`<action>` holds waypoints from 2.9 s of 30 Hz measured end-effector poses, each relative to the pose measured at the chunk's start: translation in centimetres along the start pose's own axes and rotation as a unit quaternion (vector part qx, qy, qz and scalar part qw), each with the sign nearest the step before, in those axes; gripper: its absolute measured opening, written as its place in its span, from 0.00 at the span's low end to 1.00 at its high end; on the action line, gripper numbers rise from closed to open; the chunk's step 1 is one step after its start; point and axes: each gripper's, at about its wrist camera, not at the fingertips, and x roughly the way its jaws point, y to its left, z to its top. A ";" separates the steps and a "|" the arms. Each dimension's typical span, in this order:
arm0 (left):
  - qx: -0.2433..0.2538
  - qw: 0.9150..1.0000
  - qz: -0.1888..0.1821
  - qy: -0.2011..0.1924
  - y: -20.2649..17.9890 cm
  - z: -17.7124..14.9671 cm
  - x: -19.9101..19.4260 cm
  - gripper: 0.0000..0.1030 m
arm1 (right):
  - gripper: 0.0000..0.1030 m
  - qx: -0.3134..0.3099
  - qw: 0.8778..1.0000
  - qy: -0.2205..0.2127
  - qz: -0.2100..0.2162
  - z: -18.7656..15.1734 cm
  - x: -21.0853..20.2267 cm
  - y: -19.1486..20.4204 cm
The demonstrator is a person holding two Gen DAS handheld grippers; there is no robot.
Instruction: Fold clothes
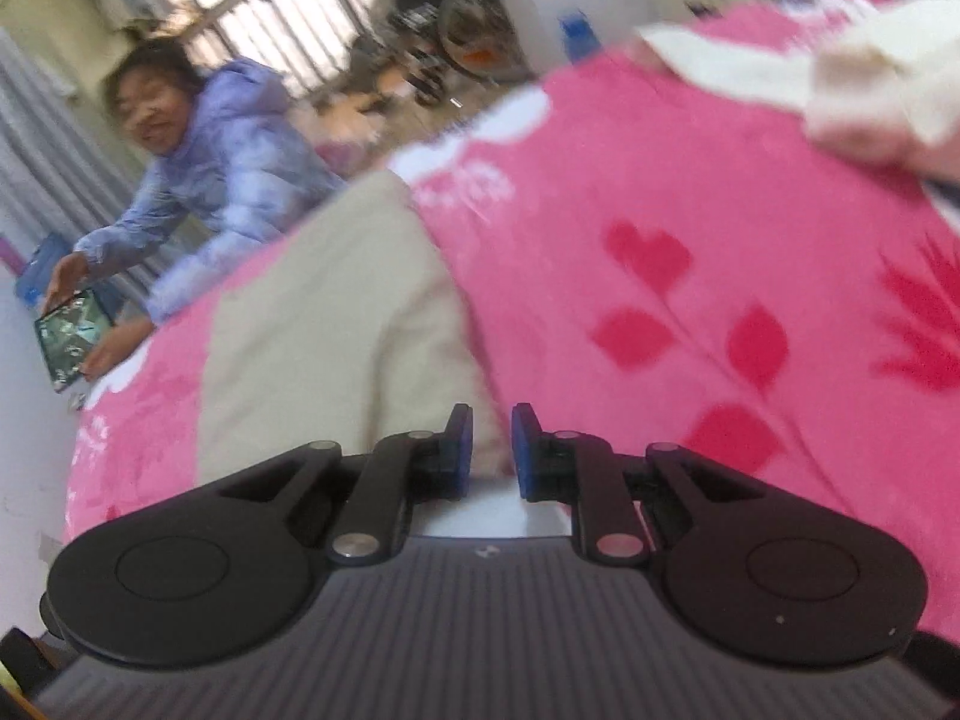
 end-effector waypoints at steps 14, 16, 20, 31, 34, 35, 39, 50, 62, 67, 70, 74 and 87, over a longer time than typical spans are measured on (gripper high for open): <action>-0.204 0.974 -0.092 -0.043 2.2 5.7 3.0 0.25 | 0.12 -0.229 0.971 0.064 0.017 -0.9 5.3 7.0; -0.211 0.972 -0.101 -0.035 1.8 4.9 3.7 0.25 | 0.12 -0.239 0.967 0.082 -0.018 -0.7 6.2 6.3; -0.213 0.971 -0.104 -0.042 2.9 4.7 2.8 0.29 | 0.13 -0.240 0.968 0.057 -0.053 0.8 5.1 5.6; -0.241 0.964 -0.102 -0.047 4.7 7.1 4.7 0.35 | 0.13 -0.218 0.975 0.042 -0.002 2.9 7.8 6.5; -0.266 0.956 -0.117 -0.042 4.3 6.2 5.6 0.37 | 0.13 -0.203 0.975 0.072 -0.053 1.9 8.4 4.2; -0.267 0.956 -0.118 -0.045 4.3 6.1 5.5 0.37 | 0.13 -0.192 0.977 0.074 -0.061 1.8 8.1 3.3; -0.265 0.956 -0.120 -0.044 4.7 6.1 5.1 0.36 | 0.14 -0.148 0.983 0.061 -0.085 3.1 6.5 2.0; -0.251 0.957 -0.119 -0.087 4.2 9.8 4.9 0.38 | 0.13 -0.198 0.979 0.047 0.006 3.5 10.4 6.4; -0.277 0.943 -0.156 -0.096 3.5 11.0 6.3 0.36 | 0.15 -0.138 0.990 0.027 0.002 7.6 7.5 3.0; -0.265 0.947 -0.165 -0.082 1.4 11.2 8.4 0.36 | 0.14 -0.166 0.986 0.014 0.029 9.3 12.1 5.0; -0.285 0.940 -0.164 -0.085 1.0 10.5 8.9 0.36 | 0.11 -0.171 0.985 0.024 0.013 10.1 16.3 4.3; -0.294 0.939 -0.158 -0.087 0.6 10.3 9.2 0.36 | 0.06 -0.103 0.994 0.025 0.031 12.6 21.0 1.9; -0.299 0.936 -0.153 -0.107 0.2 9.5 8.7 0.36 | 0.11 -0.045 0.997 0.044 0.033 13.9 15.1 1.1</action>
